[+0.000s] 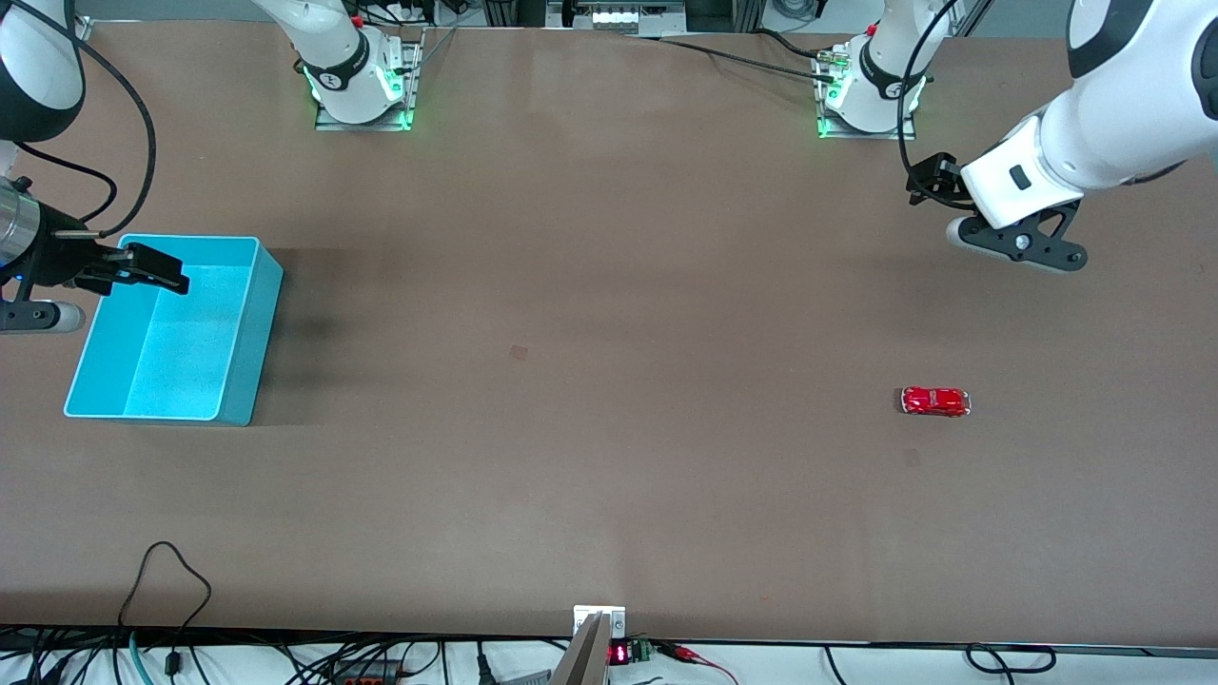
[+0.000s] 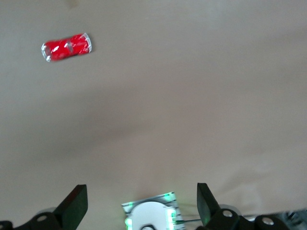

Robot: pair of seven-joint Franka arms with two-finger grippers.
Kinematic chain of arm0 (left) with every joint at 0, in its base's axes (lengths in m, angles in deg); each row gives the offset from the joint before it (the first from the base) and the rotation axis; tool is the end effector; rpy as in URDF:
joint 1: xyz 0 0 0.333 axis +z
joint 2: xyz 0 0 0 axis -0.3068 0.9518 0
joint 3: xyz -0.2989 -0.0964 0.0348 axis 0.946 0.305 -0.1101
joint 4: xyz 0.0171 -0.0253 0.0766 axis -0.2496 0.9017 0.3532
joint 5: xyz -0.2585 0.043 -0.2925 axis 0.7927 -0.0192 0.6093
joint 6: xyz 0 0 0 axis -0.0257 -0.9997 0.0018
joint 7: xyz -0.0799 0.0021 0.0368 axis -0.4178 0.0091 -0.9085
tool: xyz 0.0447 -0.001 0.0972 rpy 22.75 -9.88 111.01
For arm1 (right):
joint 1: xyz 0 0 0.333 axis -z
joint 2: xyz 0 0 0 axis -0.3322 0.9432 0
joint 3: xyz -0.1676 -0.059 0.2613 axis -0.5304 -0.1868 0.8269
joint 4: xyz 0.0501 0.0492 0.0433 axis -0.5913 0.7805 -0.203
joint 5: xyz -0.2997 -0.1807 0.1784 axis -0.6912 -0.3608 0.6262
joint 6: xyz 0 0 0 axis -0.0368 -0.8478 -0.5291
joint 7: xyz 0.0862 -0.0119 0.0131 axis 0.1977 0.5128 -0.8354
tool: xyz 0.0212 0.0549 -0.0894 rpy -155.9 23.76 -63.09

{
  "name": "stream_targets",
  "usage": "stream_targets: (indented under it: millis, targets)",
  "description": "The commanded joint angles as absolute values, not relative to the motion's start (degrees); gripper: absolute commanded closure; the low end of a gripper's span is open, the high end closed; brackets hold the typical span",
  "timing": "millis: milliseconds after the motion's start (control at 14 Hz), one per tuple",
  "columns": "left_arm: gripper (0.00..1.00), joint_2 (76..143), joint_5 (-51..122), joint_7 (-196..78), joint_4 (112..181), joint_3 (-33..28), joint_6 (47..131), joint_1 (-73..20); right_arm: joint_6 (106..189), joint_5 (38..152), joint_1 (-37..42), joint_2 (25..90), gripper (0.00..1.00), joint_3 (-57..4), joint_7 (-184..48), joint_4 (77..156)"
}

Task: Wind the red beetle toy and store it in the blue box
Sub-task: 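Lower the left gripper down over the red toy car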

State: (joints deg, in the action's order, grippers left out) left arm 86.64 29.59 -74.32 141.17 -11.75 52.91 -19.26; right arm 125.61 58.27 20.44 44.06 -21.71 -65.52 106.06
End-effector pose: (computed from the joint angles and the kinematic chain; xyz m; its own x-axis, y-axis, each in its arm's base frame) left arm 0.5346 -0.1032 0.5545 0.9053 -0.3332 -0.2633 -0.3174 -0.9428 0.1018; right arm 0.6057 -0.0156 0.5443 0.9964 0.0185 -0.0829 0.0177 -0.9998 -0.0098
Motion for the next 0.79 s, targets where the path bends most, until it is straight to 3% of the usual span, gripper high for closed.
stream_targets:
  millis: [0,500,714]
  targets:
    - [0.0,89.5,27.6,-87.4,138.4,-12.4,52.0,-18.2,126.0,59.2,20.7,43.1,0.0,-21.8,-65.1,107.2]
    - [0.0,92.8,19.1,-120.8,142.5,-12.6,56.0,-13.9,125.6,59.1,20.7,43.4,0.0,-21.9,-65.1,107.2]
    - [0.0,93.1,16.8,-132.8,150.4,-12.6,70.8,-10.7,125.7,59.2,20.7,43.4,0.0,-21.9,-65.1,107.2]
